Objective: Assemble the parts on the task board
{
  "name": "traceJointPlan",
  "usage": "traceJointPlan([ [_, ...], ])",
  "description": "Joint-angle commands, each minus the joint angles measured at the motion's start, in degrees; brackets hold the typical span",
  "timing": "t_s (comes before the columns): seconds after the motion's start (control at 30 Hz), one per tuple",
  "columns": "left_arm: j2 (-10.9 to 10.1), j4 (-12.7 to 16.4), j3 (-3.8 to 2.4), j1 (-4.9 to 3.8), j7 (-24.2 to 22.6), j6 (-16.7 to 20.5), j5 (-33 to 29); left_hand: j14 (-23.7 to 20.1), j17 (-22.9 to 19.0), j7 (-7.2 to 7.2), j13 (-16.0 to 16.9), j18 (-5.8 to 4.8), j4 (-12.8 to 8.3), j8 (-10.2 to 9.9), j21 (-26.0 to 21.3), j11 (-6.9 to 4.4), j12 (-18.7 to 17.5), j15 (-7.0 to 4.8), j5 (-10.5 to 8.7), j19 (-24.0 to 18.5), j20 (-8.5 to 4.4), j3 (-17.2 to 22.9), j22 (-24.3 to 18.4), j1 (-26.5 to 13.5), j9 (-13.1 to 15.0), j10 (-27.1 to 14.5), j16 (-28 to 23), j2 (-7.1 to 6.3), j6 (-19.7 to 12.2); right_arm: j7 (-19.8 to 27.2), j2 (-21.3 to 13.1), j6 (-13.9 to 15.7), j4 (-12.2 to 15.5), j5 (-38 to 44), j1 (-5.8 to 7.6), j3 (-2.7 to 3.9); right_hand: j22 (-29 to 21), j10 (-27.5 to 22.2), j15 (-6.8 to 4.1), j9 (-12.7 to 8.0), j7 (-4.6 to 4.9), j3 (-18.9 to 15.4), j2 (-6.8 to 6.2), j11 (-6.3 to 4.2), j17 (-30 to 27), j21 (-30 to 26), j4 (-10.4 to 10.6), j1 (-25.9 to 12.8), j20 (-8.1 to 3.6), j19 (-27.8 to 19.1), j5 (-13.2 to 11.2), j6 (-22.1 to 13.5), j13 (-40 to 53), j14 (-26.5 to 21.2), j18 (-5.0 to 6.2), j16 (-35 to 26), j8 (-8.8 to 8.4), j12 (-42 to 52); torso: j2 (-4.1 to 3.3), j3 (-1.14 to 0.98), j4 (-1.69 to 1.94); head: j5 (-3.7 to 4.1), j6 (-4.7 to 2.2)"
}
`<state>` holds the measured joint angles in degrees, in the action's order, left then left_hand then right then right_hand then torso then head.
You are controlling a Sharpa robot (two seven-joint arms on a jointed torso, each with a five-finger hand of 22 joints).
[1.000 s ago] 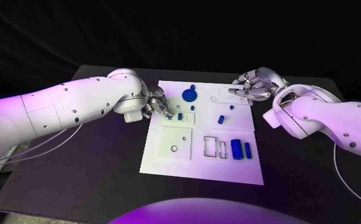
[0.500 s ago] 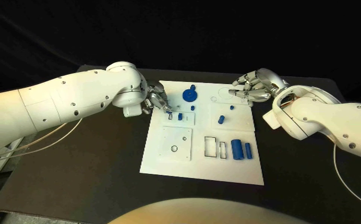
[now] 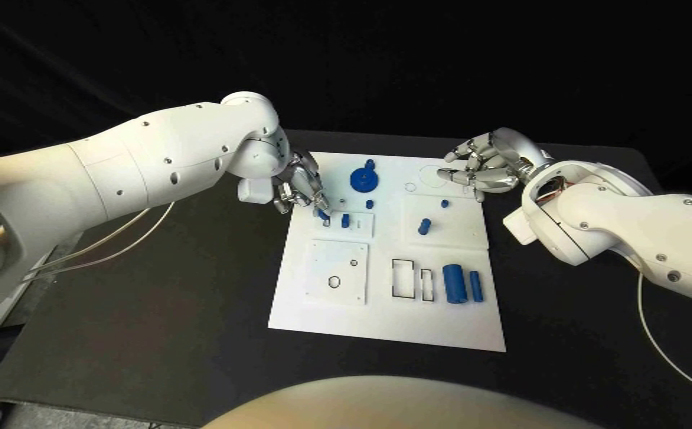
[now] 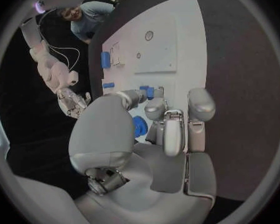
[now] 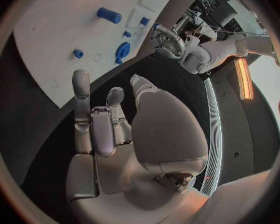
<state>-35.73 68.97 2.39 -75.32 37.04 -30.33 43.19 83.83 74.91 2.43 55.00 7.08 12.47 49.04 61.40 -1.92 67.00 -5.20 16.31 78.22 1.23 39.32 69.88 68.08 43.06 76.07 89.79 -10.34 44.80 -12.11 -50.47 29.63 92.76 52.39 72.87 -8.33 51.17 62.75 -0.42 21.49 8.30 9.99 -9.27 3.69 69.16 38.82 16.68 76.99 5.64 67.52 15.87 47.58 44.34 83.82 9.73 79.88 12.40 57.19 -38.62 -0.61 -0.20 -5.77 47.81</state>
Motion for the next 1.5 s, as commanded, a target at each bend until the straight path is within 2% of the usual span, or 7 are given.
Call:
traceJointPlan([
  [0.03, 1.1, -1.8, 0.2, -0.49, 2.6, -8.2, -3.1, 6.2, 15.1, 0.05, 0.0, -0.75, -9.2, 0.0, 0.0, 0.2, 0.1, 0.39, 0.11, -0.1, 0.24, 8.8, 0.2, 0.3, 0.1, 0.1, 0.2, 0.86, 0.2, 0.2, 0.1, -0.7, 0.0, 0.3, -0.04, 0.0, -0.1, -0.3, -0.13, 0.0, 0.12, 0.3, 0.04, -0.1, 0.0, -0.3, -0.1, -0.5, -0.08, -0.1, 0.3, -0.4, 0.0, 0.0, 0.55, -0.2, 0.24, 0.3, -0.01, -0.03, -0.01, -0.08, 0.13],
  [0.2, 2.3, -3.0, 0.45, -0.8, 1.9, -7.4, -1.1, 6.2, 15.1, 0.1, 0.6, -0.82, -9.6, 0.0, 0.3, 0.23, 0.4, 0.42, 0.55, 0.1, 0.27, 8.8, 0.5, 0.2, 0.1, 0.4, 0.2, 0.9, 0.3, 0.2, 0.1, -0.6, 0.1, 0.3, -0.04, 0.0, -0.1, -0.3, -0.13, 0.0, 0.12, 0.3, 0.04, -0.1, 0.0, -0.3, -0.1, -0.5, -0.08, -0.1, 0.3, -0.4, 0.0, 0.0, 0.55, -0.2, 0.24, 0.3, 0.01, -0.02, 0.01, -0.09, 0.26],
  [0.3, 2.8, -3.0, 0.59, -0.87, 1.4, -6.6, 0.9, 6.2, 15.1, 0.14, 1.0, -0.86, -10.2, -0.1, 0.6, 0.25, 0.7, 0.45, 1.44, 0.2, 0.3, 8.7, 0.7, 0.0, 0.2, 0.7, 0.2, 0.95, 0.4, 0.2, 0.1, -0.6, 0.1, 0.3, -0.04, 0.0, -0.1, -0.3, -0.13, 0.0, 0.12, 0.3, 0.04, -0.1, 0.0, -0.3, -0.1, -0.5, -0.08, -0.1, 0.3, -0.4, 0.0, 0.0, 0.55, -0.2, 0.24, 0.3, 0.01, 0.0, 0.02, -0.13, 0.37],
  [0.57, 4.2, -2.8, 1.14, -0.92, 1.5, -4.2, 7.3, 6.2, 15.1, 0.16, 1.2, -0.88, -10.5, -0.1, 0.7, 0.25, 0.9, 0.45, 2.08, 0.3, 0.31, 8.7, 0.9, -0.2, 0.2, 0.8, 0.2, 0.97, 0.5, 0.2, 0.2, -0.6, 0.1, 0.3, -0.04, 0.0, -0.1, -0.3, -0.13, 0.0, 0.12, 0.3, 0.04, -0.1, 0.0, -0.3, -0.1, -0.5, -0.08, -0.1, 0.3, -0.4, 0.0, 0.0, 0.55, -0.2, 0.24, 0.3, 0.03, -0.02, 0.04, -0.29, 0.46],
  [0.93, 6.1, -3.5, 1.9, -0.9, 2.5, -3.1, 9.6, 6.2, 15.1, 0.15, 1.6, -0.92, -10.7, -0.1, 1.0, 0.25, 1.1, 0.43, 2.58, 0.4, 0.3, 8.6, 1.1, -0.4, 0.2, 1.0, 0.2, 0.98, 0.6, 0.3, 0.3, -0.5, 0.1, 0.3, -0.04, 0.0, -0.1, -0.3, -0.13, 0.0, 0.12, 0.3, 0.04, -0.1, 0.0, -0.3, -0.1, -0.5, -0.08, -0.1, 0.3, -0.4, 0.0, 0.0, 0.55, -0.2, 0.24, 0.3, 0.02, -0.03, -0.03, -0.36, 0.49],
  [1.5, 7.2, -4.5, 2.05, -0.89, 2.9, -5.3, 9.5, 6.2, 15.1, 0.15, 1.5, -0.91, -10.8, -0.2, 0.9, 0.25, 1.1, 0.42, 2.69, 0.4, 0.3, 8.6, 1.1, -0.4, 0.2, 1.0, 0.2, 0.95, 0.6, 0.2, 0.4, -0.6, 0.1, 0.3, -0.04, 0.0, -0.1, -0.3, -0.13, 0.0, 0.12, 0.3, 0.04, -0.1, 0.0, -0.3, -0.1, -0.5, -0.08, -0.1, 0.3, -0.4, 0.0, 0.0, 0.55, -0.2, 0.24, 0.3, 0.06, -0.05, 0.0, -0.39, 0.74],
])
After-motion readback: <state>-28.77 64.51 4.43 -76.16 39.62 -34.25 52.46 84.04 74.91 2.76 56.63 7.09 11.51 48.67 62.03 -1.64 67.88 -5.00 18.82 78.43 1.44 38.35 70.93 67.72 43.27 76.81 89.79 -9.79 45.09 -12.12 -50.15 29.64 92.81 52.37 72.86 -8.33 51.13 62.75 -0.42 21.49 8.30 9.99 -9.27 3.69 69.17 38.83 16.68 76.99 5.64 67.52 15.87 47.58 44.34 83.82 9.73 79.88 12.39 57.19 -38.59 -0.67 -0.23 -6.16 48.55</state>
